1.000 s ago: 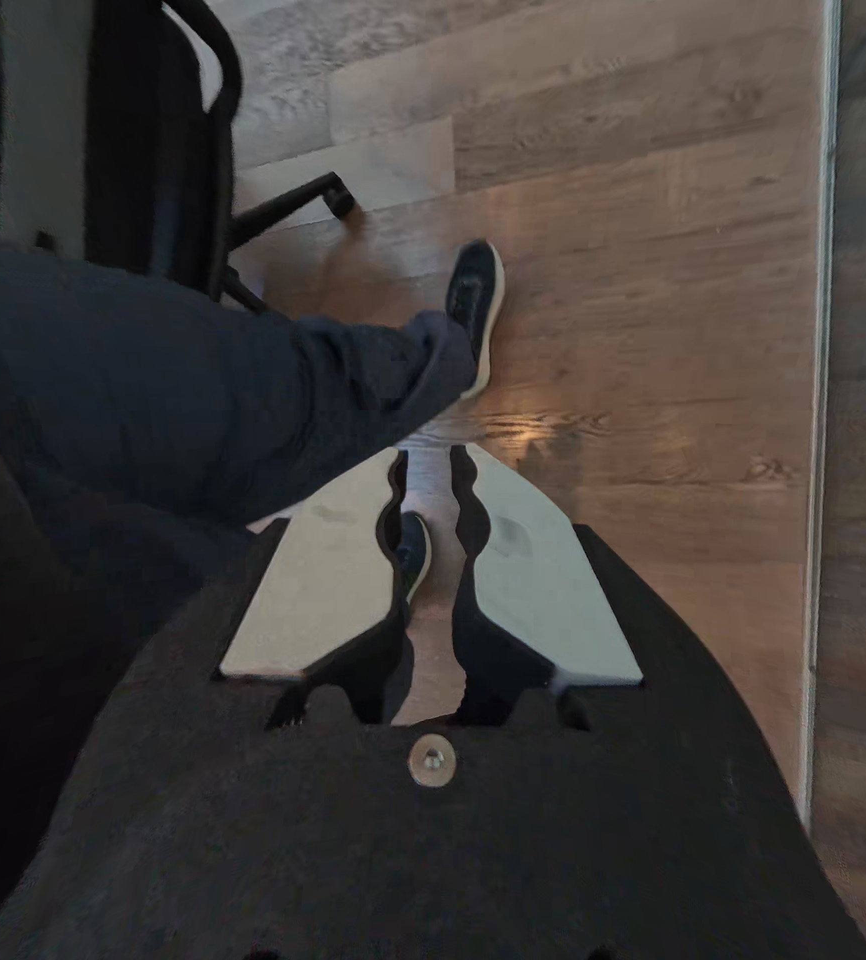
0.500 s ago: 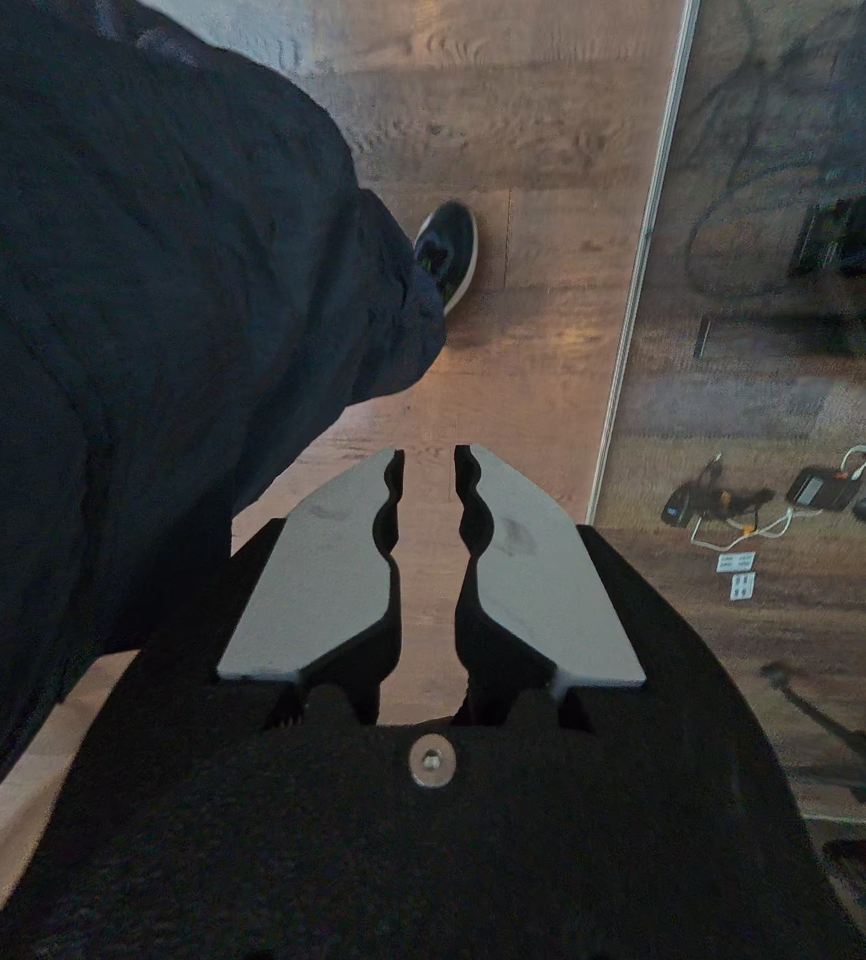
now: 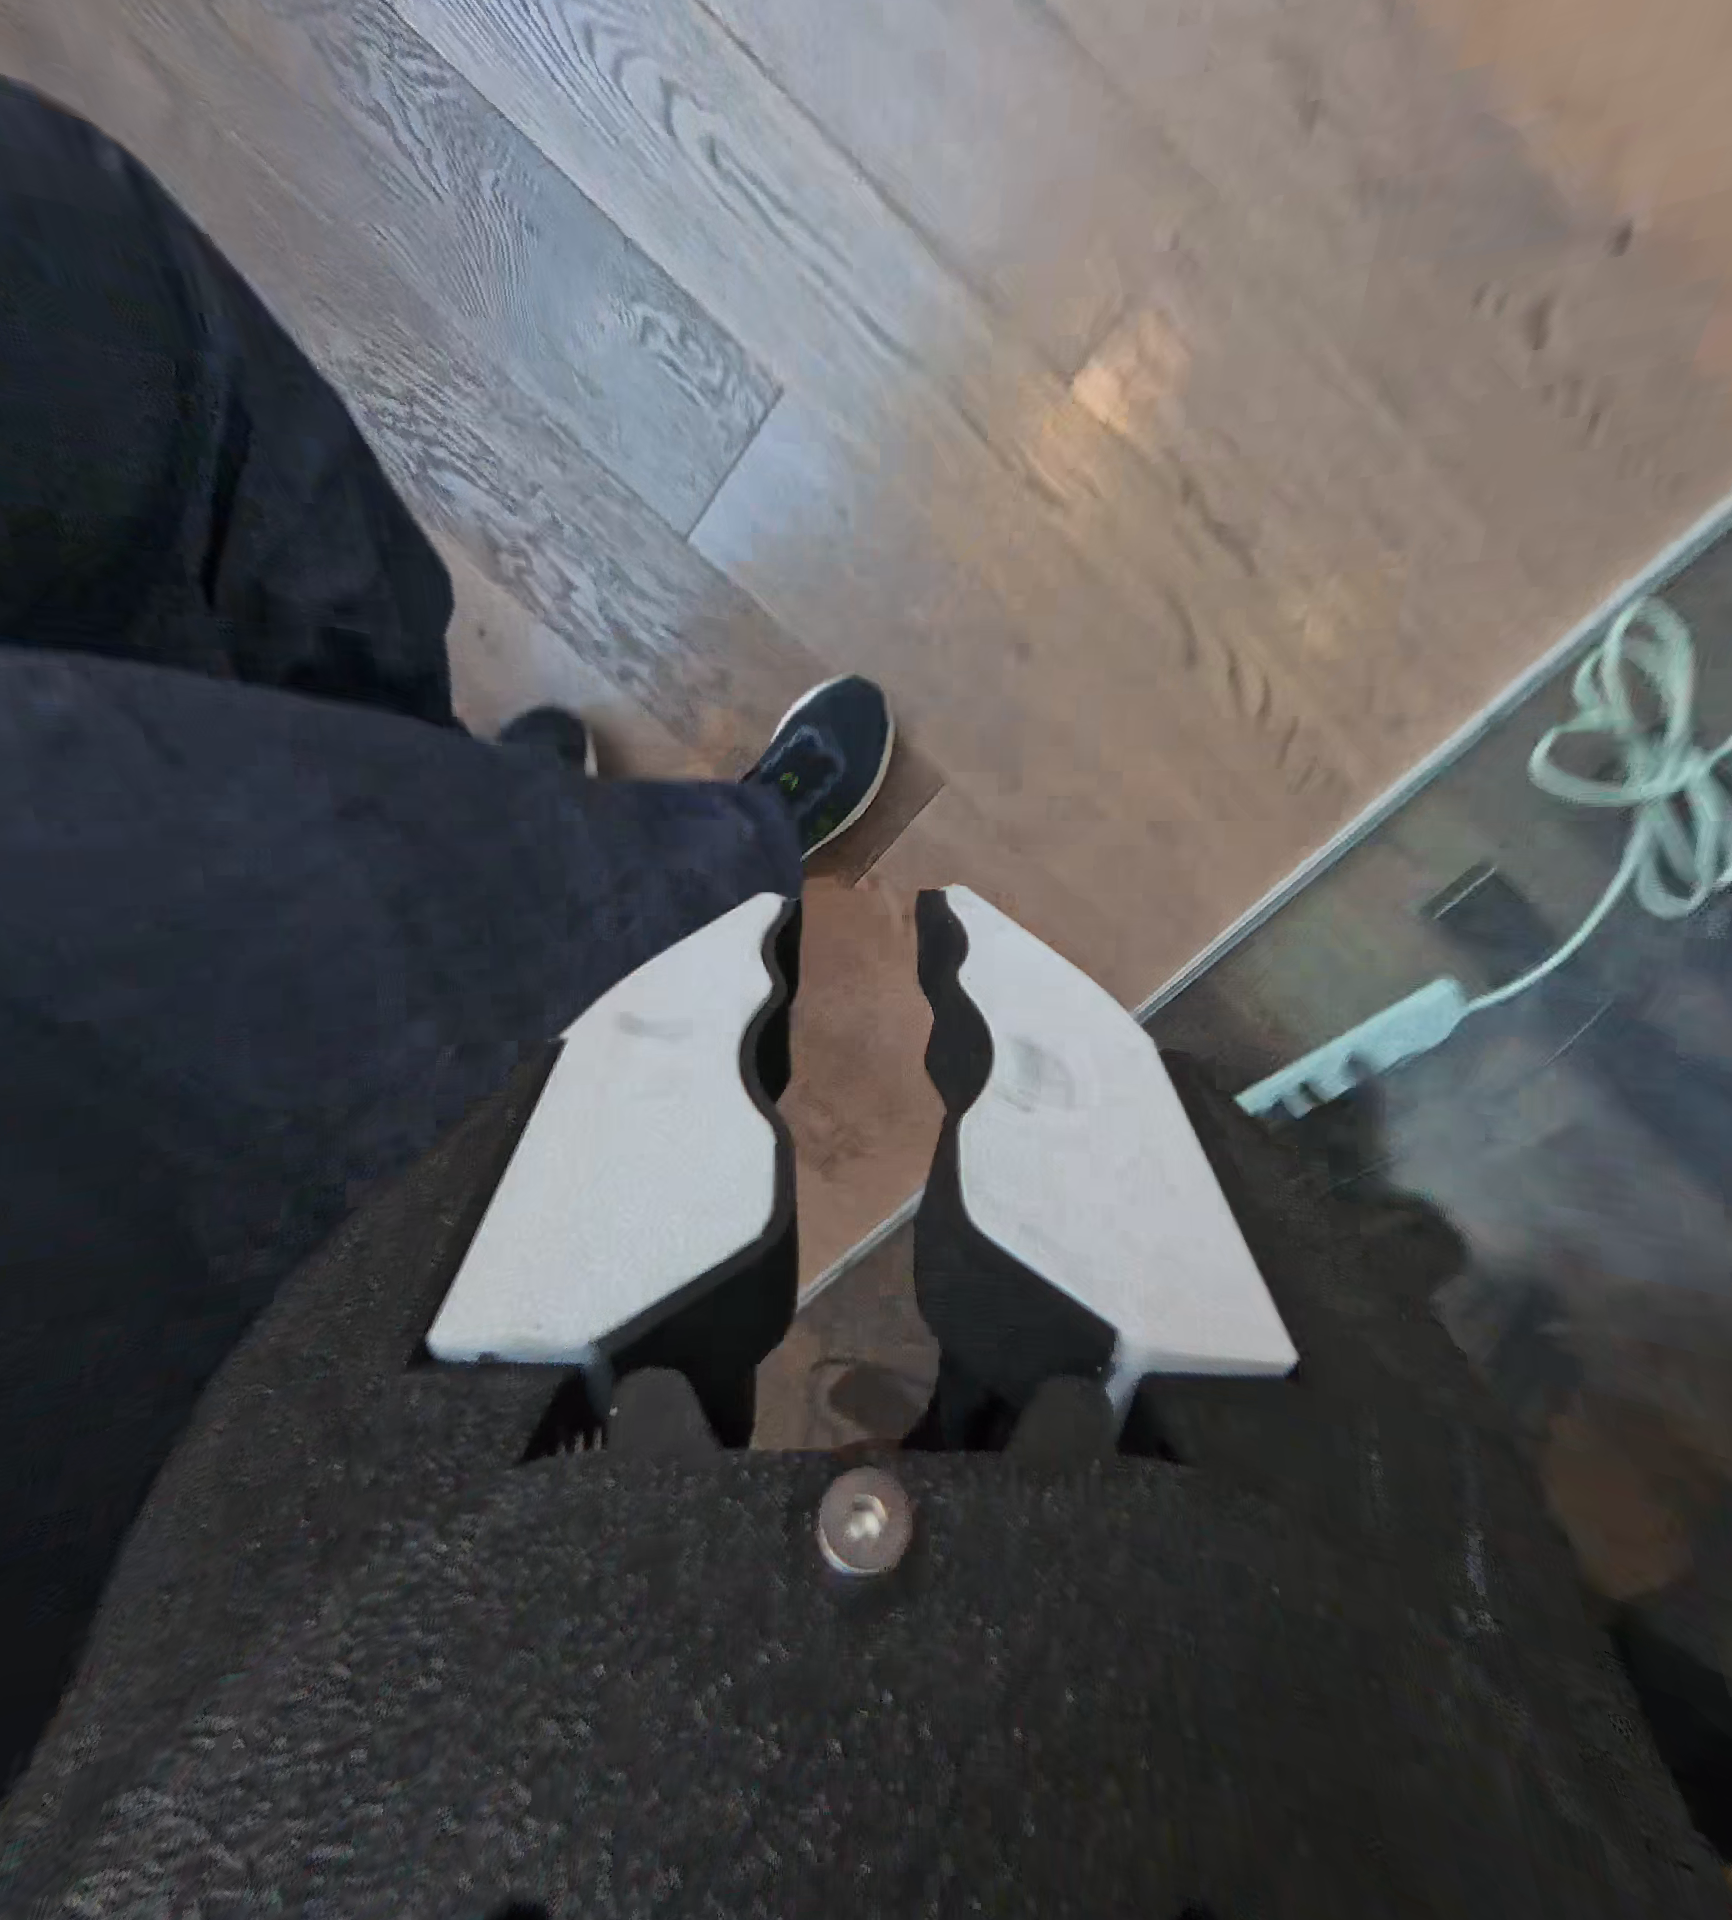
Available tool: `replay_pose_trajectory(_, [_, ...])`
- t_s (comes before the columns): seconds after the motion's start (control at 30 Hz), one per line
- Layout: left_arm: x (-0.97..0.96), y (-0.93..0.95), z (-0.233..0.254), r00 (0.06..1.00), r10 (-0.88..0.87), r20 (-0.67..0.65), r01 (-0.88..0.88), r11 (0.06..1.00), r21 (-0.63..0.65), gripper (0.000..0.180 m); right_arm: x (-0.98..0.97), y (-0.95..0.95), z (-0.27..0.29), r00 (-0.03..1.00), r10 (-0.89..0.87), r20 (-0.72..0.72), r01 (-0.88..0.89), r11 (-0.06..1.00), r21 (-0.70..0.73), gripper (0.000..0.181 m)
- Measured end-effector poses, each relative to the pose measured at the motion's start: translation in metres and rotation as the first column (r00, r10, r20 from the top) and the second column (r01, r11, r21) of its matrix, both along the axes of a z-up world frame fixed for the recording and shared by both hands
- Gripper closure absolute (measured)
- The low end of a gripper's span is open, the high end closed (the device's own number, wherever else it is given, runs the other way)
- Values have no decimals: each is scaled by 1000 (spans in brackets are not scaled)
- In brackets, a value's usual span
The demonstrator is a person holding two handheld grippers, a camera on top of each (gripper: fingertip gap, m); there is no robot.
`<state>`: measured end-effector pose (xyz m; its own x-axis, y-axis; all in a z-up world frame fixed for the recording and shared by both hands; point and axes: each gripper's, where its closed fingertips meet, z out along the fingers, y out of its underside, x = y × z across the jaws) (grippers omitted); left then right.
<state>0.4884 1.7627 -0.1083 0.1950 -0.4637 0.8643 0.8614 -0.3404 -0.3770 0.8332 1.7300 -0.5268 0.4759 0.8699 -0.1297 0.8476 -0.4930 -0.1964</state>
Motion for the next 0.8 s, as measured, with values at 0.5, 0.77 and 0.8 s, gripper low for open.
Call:
replay_pose_trajectory(0.5, [-395,386,-107,957,-16,-289,-41,981,-191,180,-384,445,0,971,136,195,-137,991,-8,160])
replay_pose_trajectory(0.77, [-605,586,-117,829,-142,-540,1,967,-253,180,-595,628,-39,972,158,174,-146,986,-75,162])
replay_pose_trajectory(0.8, [-632,612,-127,828,-137,-543,-14,964,-266,180,-626,656,-48,968,182,173,-170,982,-82,162])
